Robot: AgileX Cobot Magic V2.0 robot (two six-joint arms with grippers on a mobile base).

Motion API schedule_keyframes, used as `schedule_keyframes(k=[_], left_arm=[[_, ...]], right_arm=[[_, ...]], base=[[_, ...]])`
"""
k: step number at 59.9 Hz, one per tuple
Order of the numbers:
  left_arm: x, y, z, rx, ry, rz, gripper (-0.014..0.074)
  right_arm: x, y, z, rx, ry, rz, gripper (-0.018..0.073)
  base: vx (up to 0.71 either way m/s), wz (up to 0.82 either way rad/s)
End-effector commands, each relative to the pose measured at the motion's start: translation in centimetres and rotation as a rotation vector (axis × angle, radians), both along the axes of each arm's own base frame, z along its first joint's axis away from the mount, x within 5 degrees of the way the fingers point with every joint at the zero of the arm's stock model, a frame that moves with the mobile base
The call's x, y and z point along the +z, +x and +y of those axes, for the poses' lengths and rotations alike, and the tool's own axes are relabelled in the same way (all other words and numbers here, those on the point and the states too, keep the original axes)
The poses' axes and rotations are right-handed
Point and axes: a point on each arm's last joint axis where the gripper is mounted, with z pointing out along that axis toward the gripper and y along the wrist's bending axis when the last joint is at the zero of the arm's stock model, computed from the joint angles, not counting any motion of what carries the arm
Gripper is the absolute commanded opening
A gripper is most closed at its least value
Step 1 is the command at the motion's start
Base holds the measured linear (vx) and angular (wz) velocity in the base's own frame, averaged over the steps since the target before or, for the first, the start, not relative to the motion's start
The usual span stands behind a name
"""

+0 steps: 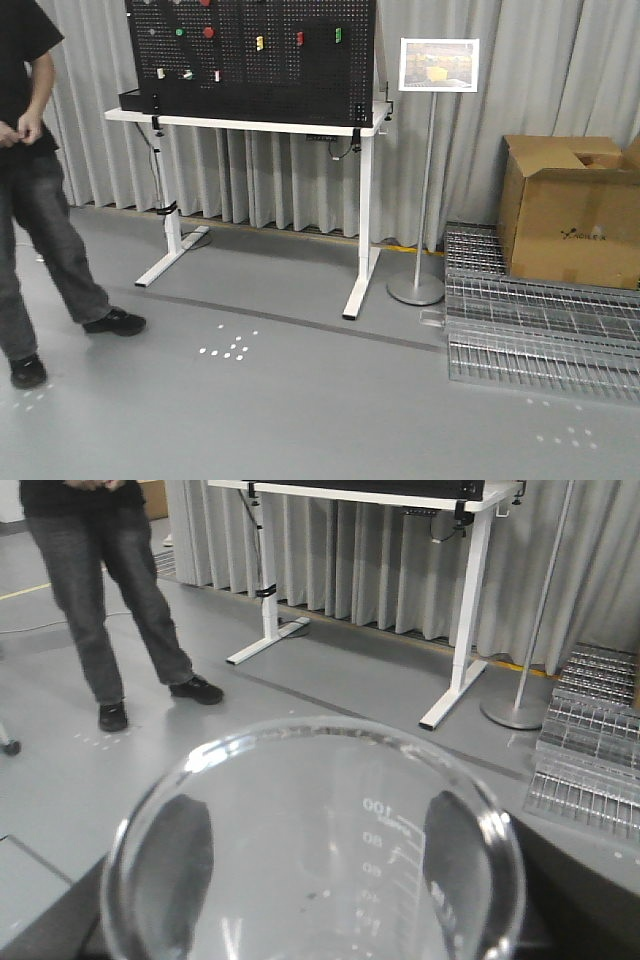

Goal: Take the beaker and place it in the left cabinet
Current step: 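Keep holding the beaker while driving to the open white cabinet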

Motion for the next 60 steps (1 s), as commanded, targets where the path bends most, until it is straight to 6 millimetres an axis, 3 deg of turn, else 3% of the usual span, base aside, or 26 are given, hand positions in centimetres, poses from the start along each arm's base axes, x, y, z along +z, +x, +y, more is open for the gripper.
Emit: schedule_keyframes(k=[1,60], left_arm=[[1.23,0.06,-0.14,-0.018,-0.004,-0.099,0.0004],[1.23,0.06,-0.14,-0.018,-0.004,-0.099,0.0004]], right_arm=[[1.52,0.01,0.27,0.031,0.019,-0.083,-0.0003],[1.55,0.00,0.29,0.033,0.021,-0.086,-0.0003]], base=[[0.72,-0.07],[0.68,-0.33]])
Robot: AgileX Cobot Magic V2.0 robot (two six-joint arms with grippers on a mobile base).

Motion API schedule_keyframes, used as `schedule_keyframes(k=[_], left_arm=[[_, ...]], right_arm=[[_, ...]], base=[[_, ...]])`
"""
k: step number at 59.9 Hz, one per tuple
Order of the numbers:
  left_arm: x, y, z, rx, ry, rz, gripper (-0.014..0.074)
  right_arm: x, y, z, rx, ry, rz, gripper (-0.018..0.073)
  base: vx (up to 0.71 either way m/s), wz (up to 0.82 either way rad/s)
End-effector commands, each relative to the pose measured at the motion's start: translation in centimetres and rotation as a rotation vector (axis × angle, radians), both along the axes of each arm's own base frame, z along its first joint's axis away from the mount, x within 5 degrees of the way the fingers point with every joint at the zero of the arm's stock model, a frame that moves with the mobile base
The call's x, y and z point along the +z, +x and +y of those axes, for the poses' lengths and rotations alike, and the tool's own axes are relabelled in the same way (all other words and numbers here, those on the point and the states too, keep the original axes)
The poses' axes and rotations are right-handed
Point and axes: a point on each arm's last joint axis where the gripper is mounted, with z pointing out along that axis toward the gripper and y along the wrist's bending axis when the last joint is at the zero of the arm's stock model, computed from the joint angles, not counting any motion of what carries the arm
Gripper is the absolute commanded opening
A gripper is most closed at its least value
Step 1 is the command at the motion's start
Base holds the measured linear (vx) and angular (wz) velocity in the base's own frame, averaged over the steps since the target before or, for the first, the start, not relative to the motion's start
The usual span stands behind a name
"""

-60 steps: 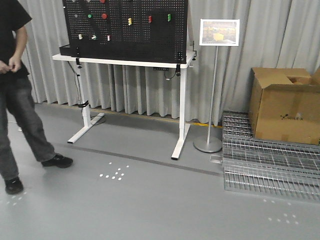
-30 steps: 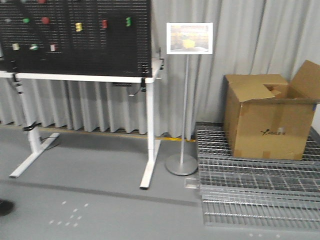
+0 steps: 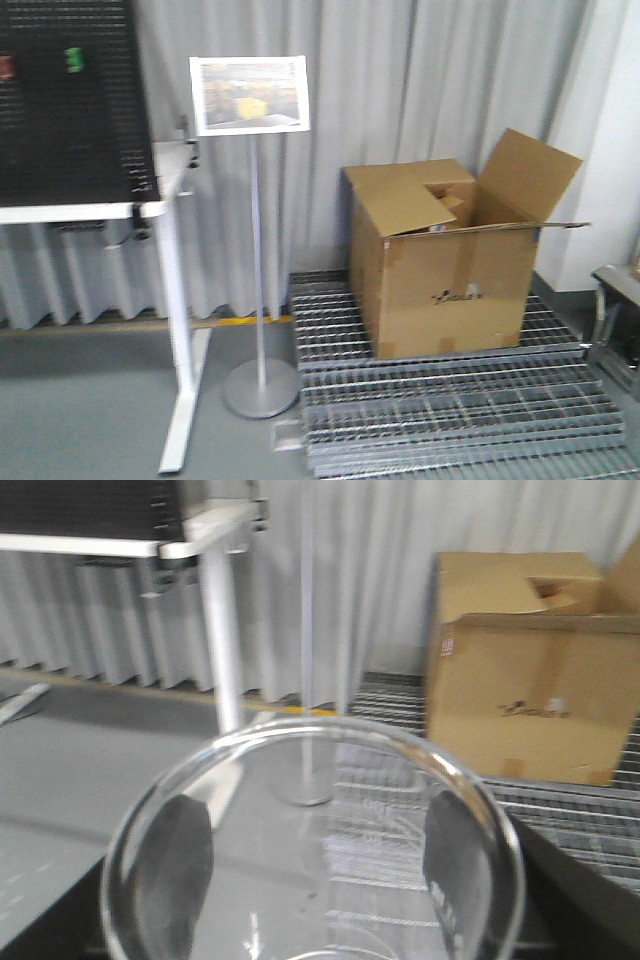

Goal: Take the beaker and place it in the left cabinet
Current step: 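Keep holding the beaker while driving to the open white cabinet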

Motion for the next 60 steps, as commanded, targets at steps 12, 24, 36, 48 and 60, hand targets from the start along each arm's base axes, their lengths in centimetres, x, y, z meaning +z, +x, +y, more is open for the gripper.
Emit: schedule_keyframes(k=[12,24,36,48,60], left_arm=[[1.23,0.06,-0.14,-0.018,-0.004,-0.099,0.0004],[1.23,0.06,-0.14,-0.018,-0.004,-0.099,0.0004],[1.23,0.06,-0.14,-0.018,-0.004,-0.099,0.0004],[1.23,0.06,-0.14,-0.018,-0.004,-0.099,0.0004],[1.23,0.06,-0.14,-0.018,-0.004,-0.099,0.0004]], right_arm=[[1.58,0.00,0.31,0.035,0.021,-0.090,-0.0003],[1.57,0.00,0.30,0.034,0.021,-0.089,-0.0003],[1.57,0.00,0.30,0.034,0.021,-0.089,-0.0003],[1.57,0.00,0.30,0.034,0.021,-0.089,-0.0003],[1.56,0.00,0.29,0.033,0.020,-0.087,-0.0003]], base=[[0.58,-0.57],[0.52,-0.69],[0.44,-0.74],[0.36,-0.71],[0.28,-0.73]])
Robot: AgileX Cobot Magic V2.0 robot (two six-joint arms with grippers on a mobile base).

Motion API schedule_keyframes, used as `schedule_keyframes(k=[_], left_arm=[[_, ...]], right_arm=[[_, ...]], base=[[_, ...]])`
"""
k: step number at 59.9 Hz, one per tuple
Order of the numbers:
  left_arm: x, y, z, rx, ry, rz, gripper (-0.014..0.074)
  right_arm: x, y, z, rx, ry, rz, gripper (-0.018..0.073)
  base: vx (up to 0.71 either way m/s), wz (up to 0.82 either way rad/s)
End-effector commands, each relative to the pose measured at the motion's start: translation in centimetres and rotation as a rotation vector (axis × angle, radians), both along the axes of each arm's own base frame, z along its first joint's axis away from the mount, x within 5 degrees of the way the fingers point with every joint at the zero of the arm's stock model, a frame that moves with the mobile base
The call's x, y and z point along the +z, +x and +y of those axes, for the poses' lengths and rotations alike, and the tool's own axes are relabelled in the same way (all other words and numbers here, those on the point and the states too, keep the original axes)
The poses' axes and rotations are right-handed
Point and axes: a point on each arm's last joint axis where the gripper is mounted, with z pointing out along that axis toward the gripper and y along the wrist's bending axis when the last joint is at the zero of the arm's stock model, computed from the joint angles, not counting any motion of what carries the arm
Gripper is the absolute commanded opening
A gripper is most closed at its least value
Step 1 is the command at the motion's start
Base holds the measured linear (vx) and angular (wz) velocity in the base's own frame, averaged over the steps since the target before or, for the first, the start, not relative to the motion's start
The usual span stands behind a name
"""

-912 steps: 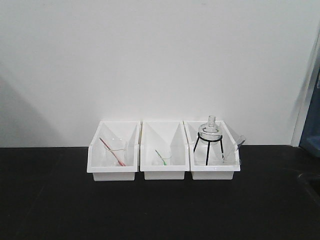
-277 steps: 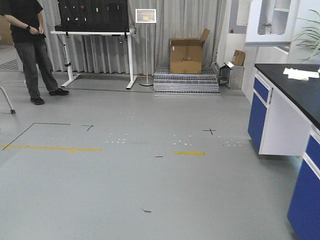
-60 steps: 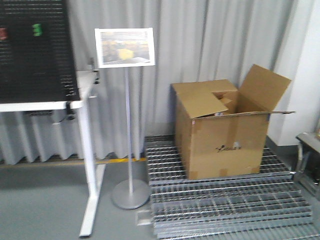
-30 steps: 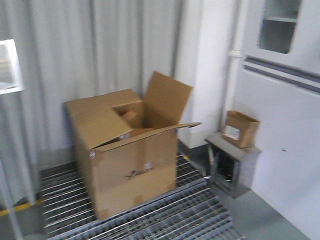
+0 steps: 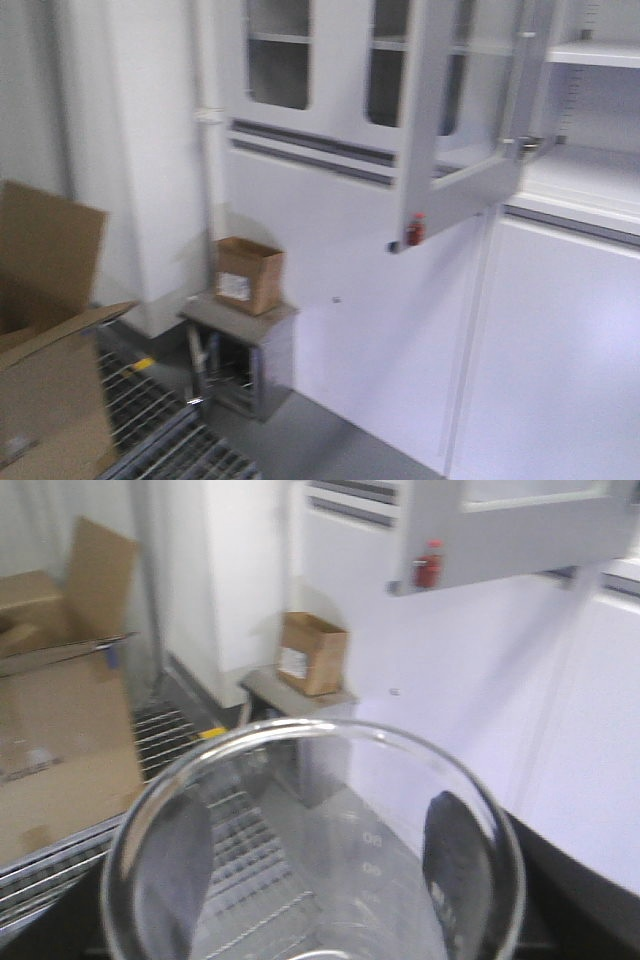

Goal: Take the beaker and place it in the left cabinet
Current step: 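Keep holding the beaker while driving to the open white cabinet, then approach the blue tray on the cabinet shelf with the beaker held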

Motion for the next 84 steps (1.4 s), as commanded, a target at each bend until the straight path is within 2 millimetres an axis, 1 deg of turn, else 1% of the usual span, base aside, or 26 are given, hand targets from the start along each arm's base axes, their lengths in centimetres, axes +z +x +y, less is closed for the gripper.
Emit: schedule_keyframes(k=[1,27,41,58,84], left_arm=[[1.23,0.06,-0.14,-0.018,-0.004,-0.099,0.0004],[1.23,0.06,-0.14,-0.018,-0.004,-0.099,0.0004],[1.23,0.06,-0.14,-0.018,-0.004,-0.099,0.0004],[1.23,0.06,-0.14,-0.018,-0.004,-0.099,0.0004],[1.23,0.06,-0.14,-0.018,-0.004,-0.099,0.0004]], right_arm=[[1.56,0.00,0.29,0.033,0.020,-0.087,-0.0003],[1.56,0.00,0.29,0.033,0.020,-0.087,-0.0003],[1.56,0.00,0.29,0.033,0.020,-0.087,-0.0003],[1.56,0.00,0.29,0.033,0.020,-0.087,-0.0003],[1.56,0.00,0.29,0.033,0.020,-0.087,-0.0003]], base=[[0.25,-0.76],[0.21,-0.79],[0.22,-0.60],[0.30,-0.32],[0.37,-0.12]])
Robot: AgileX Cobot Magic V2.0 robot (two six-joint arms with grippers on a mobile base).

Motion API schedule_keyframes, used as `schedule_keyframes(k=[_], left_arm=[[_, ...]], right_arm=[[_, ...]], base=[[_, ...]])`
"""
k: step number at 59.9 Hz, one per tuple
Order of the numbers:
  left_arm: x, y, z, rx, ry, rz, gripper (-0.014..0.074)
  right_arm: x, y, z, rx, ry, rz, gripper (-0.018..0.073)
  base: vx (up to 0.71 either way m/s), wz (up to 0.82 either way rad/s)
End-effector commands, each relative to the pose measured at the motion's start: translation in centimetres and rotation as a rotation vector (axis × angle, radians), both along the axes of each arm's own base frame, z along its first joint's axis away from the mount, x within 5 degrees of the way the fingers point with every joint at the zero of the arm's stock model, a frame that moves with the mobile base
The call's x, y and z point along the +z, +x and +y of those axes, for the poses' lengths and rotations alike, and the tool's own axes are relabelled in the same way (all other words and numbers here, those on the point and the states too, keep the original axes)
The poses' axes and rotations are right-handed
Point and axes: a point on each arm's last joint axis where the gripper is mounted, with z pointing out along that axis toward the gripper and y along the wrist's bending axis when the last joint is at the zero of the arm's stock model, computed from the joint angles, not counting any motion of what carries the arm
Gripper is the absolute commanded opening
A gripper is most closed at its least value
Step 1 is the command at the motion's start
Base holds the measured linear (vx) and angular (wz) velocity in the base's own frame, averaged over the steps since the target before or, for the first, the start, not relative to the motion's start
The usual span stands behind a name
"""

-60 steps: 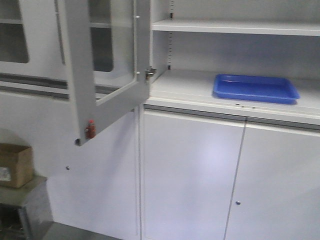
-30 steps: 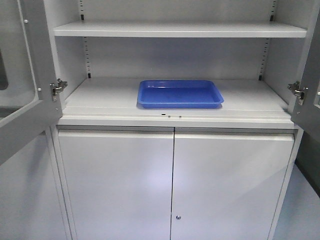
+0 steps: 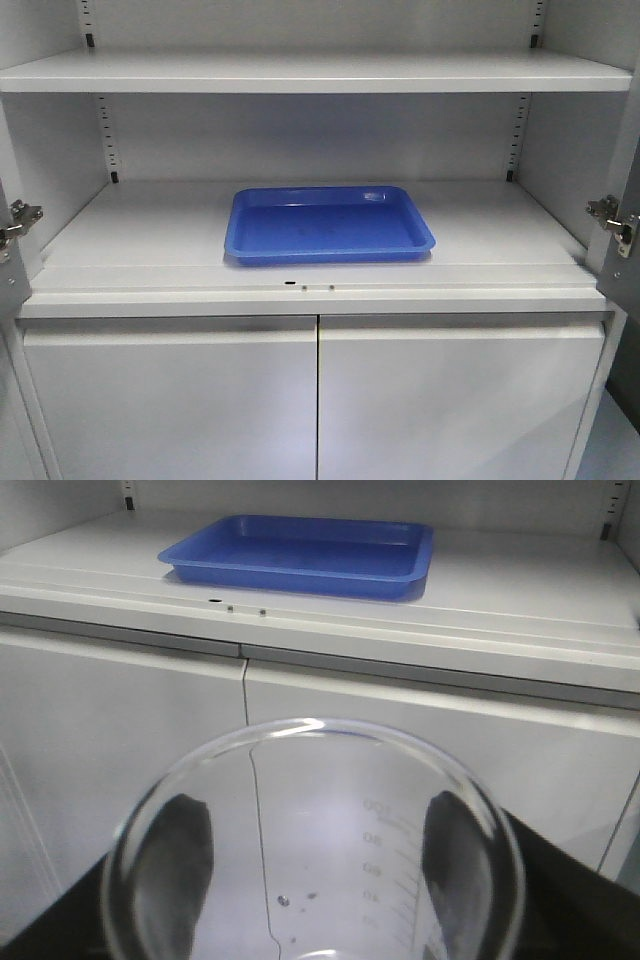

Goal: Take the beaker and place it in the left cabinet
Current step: 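Approach the blue tray on the cabinet shelf with the beaker held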

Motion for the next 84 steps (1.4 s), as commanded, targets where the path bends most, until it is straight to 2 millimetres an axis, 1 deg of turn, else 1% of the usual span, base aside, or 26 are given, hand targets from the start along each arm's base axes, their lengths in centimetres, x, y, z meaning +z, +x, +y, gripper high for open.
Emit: schedule_keyframes(k=[1,46,84], left_arm=[[1.23,0.06,-0.14,-0.018,-0.004,-0.099,0.0004],[1.23,0.06,-0.14,-0.018,-0.004,-0.099,0.0004],[1.23,0.06,-0.14,-0.018,-0.004,-0.099,0.0004]], right_arm=[[1.56,0.00,0.29,0.033,0.020,-0.087,-0.0003],[1.56,0.00,0.29,0.033,0.020,-0.087,-0.0003],[1.56,0.00,0.29,0.033,0.020,-0.087,-0.0003]], base=[[0.38,-0.07],[0.32,-0.07],[0.15,-0.04]])
